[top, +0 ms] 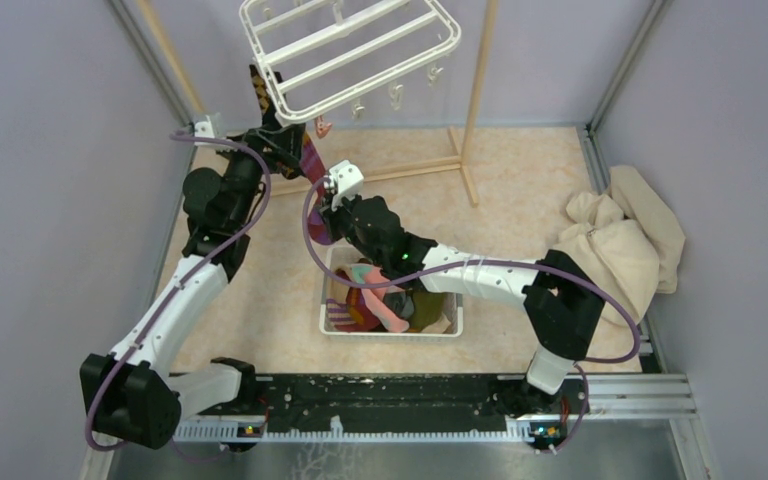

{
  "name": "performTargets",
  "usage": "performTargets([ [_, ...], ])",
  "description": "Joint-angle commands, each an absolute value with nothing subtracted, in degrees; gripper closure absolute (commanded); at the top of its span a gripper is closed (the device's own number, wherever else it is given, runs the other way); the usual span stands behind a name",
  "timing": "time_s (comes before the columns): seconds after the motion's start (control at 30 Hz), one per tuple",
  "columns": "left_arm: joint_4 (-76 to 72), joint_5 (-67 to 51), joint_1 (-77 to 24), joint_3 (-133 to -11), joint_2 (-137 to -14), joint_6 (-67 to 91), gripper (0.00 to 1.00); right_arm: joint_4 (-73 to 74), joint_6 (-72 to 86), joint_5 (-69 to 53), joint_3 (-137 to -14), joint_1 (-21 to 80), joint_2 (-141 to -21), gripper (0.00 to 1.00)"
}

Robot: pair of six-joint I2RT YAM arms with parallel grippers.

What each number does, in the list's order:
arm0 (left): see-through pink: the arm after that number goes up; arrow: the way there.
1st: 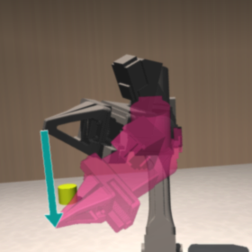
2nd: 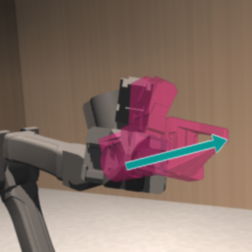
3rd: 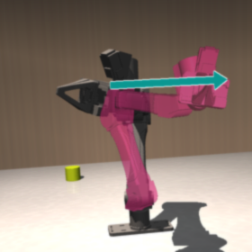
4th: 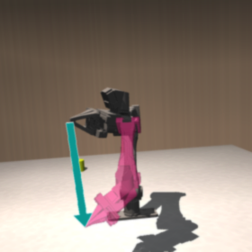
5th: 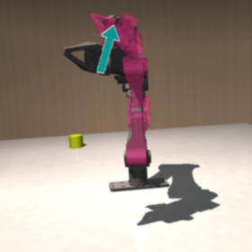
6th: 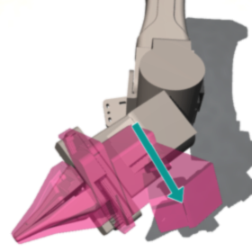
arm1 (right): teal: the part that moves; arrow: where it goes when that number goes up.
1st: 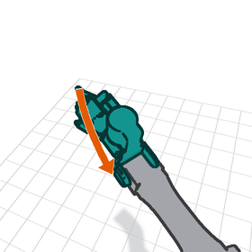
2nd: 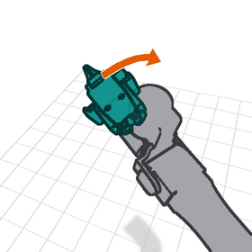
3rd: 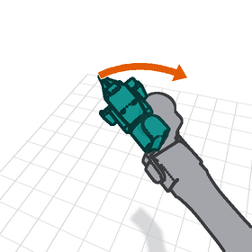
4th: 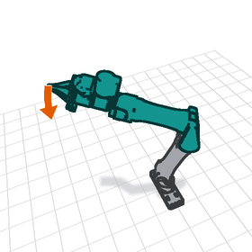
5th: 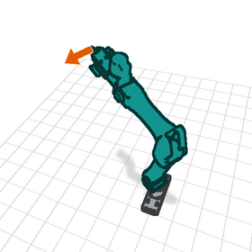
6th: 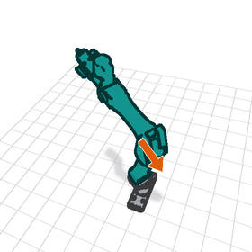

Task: Remove the socks clipped to the hanger
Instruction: Remove the sock from the hanger.

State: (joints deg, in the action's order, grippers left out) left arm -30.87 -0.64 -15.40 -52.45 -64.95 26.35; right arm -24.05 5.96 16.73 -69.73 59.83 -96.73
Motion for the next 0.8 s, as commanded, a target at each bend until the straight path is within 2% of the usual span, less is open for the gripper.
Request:
performTargets([
  [0.0, -33.49, 1.37, -15.55, -53.49, -64.54, 26.89, 0.01, -27.19, 5.53, 17.08, -69.96, 59.61, -94.34, 1.0],
  [0.37, -37.06, 1.73, -15.56, -52.74, -65.79, 29.22, 0.01, -27.03, 5.93, 16.46, -70.49, 59.5, -95.13, 1.0],
  [0.77, -38.54, 2.65, -15.63, -53.21, -67.03, 30.26, 0.08, -27.81, 7.18, 15.92, -69.07, 59.5, -95.39, 1.0],
])
